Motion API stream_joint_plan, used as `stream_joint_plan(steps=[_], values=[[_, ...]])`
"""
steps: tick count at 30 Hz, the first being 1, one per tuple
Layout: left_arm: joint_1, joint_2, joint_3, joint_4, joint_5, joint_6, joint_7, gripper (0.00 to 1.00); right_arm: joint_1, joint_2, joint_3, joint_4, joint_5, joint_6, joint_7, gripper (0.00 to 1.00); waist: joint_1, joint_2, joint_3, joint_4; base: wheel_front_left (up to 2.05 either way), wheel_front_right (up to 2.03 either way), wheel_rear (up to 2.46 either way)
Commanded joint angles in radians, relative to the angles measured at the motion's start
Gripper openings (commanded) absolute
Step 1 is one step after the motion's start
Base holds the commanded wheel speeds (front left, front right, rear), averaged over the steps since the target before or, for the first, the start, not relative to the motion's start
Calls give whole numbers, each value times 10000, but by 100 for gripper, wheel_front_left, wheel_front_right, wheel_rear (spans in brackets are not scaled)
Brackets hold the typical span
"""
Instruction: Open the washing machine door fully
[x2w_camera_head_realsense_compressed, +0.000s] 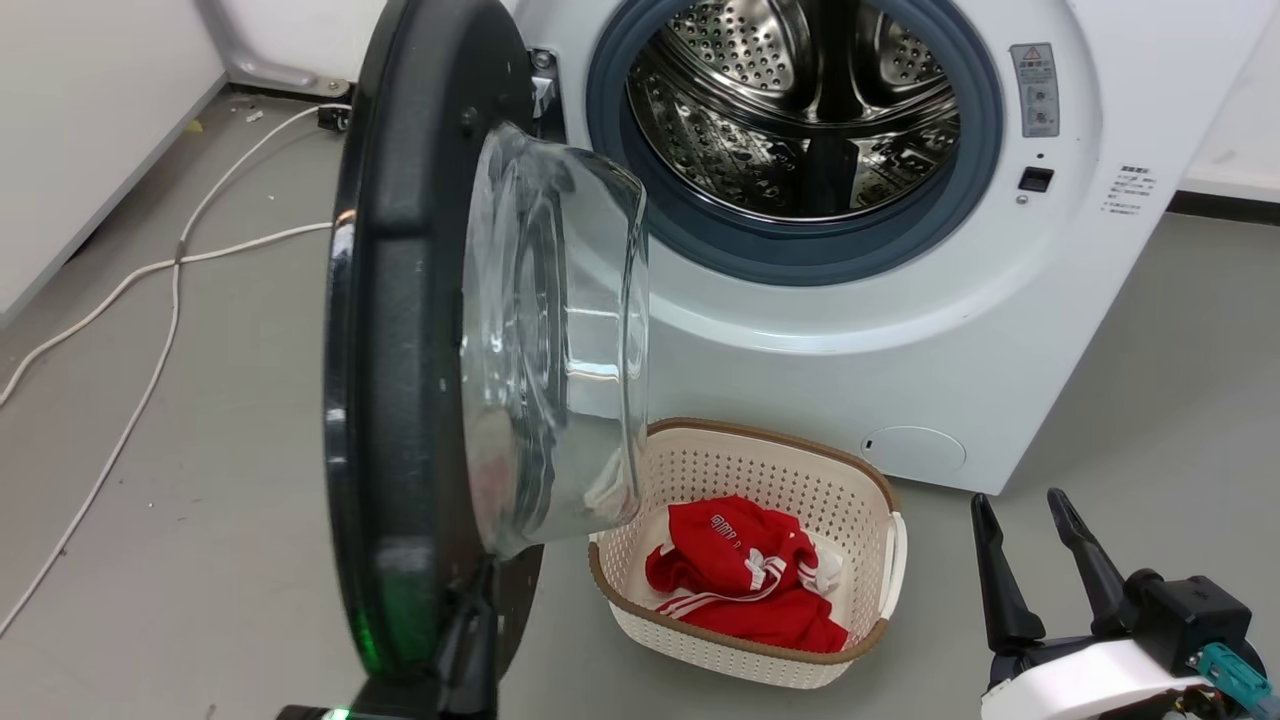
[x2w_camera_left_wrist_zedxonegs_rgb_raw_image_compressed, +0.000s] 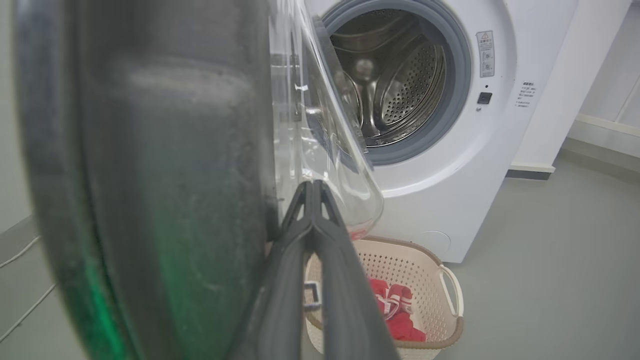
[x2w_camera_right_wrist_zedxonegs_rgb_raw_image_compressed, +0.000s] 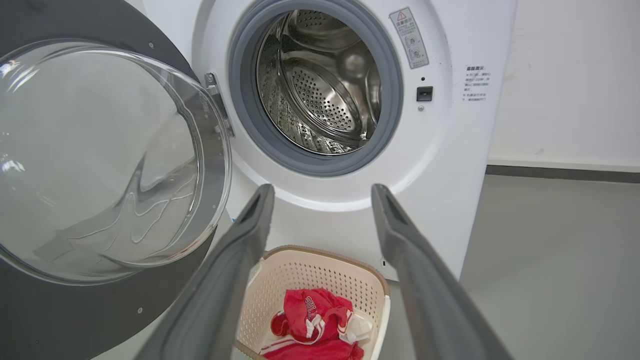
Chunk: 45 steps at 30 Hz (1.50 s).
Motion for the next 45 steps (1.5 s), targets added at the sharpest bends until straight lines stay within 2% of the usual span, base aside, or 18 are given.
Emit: stream_joint_plan(steps=[1,9,21,35,45], values=[[58,128,270,-51,5,113,26,0,0,17,7,-42,-43,-7,38,100,0,0,0,83,0,0,0],[128,408,1868,-305,-357,425,23,0,-13,17,3,-101,13,-7,61,100,0,0,97,120,0,0,0],[-687,1453,4626,386,-841,338,4,0,-296,18,-38,-277,-145,-7,258,100,0,0,533,33,0,0,0],[-2861,2945,5806,3204,-907,-807,7,0,-714,17,7,-688,-443,-7,582,100,0,0,1370,43,0,0,0],[-3520,3319,6268,4461,-620,-1407,10,0,-788,17,104,-585,-383,-5,553,100,0,0,1349,-115,0,0,0]])
